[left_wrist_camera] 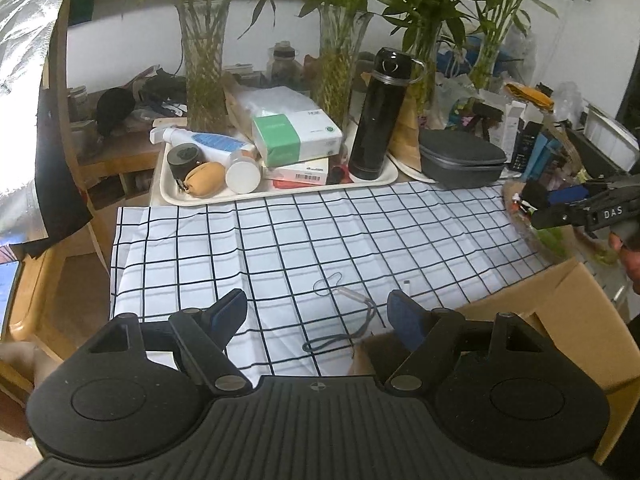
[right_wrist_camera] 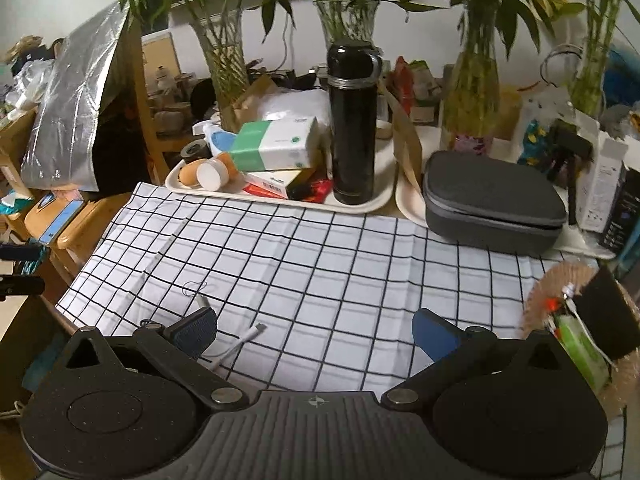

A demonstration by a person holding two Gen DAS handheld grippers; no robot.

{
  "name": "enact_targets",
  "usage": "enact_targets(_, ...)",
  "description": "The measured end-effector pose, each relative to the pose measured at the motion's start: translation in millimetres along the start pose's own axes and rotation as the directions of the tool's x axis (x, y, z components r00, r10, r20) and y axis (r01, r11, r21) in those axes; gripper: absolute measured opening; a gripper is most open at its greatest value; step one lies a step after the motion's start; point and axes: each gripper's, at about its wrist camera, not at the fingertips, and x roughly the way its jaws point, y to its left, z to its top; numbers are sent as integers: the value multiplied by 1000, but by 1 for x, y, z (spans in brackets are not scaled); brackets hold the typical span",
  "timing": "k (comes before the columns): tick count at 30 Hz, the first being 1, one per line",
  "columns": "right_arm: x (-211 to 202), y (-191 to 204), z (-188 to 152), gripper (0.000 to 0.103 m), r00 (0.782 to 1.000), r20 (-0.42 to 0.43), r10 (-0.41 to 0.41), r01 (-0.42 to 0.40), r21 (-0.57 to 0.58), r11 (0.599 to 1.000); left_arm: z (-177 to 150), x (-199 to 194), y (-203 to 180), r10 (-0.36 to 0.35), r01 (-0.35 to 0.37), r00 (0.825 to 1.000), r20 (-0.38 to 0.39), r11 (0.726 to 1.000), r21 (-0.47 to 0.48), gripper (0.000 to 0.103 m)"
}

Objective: Organize soft objects
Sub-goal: 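Move the left gripper to the black earphone cable and grasp its white plug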

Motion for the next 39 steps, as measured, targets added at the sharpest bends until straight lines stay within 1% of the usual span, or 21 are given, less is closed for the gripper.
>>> enact_targets(6, 12, -5, 5, 103, 999, 12, 40, -40, -20, 999, 7, 6, 8, -30, 30, 1000, 6, 1000, -2, 77)
enact_targets(12, 26, -13, 7, 103, 998, 26, 65, -64, -37, 997, 12, 20, 19, -59, 59, 998, 2, 998, 6, 77)
enact_targets(16, 38, -18, 6, 103, 998, 25, 64, -63, -42, 997, 14, 32, 25, -78, 78, 997, -3, 997, 16, 77)
enact_targets(21, 52, -26, 3, 103, 998, 13, 61, -61, -8, 998, 14, 51, 34, -94, 94, 995, -15, 995, 12, 77)
enact_targets(26, 54, -33, 2, 103, 997, 33, 63, -63, 6, 998, 12, 66, 38, -113, 113, 993, -28, 994, 2, 77)
enact_targets(30, 56, -35, 3, 103, 996, 45, 72, -72, 9, 997, 12, 73, 39, -130, 131, 991, -37, 991, 19, 76)
enact_targets(33, 59, -32, 2, 103, 997, 41, 66, -66, -10, 998, 11, 82, 39, -165, 167, 985, -43, 984, 58, 76)
enact_targets(36, 63, -30, 0, 103, 997, 30, 71, -71, -15, 997, 9, 93, 39, -200, 204, 979, -42, 971, 123, 76)
enact_targets(39, 65, -29, -2, 103, 997, 23, 72, -71, -19, 997, 5, 108, 39, -250, 255, 967, -51, 946, 198, 76)
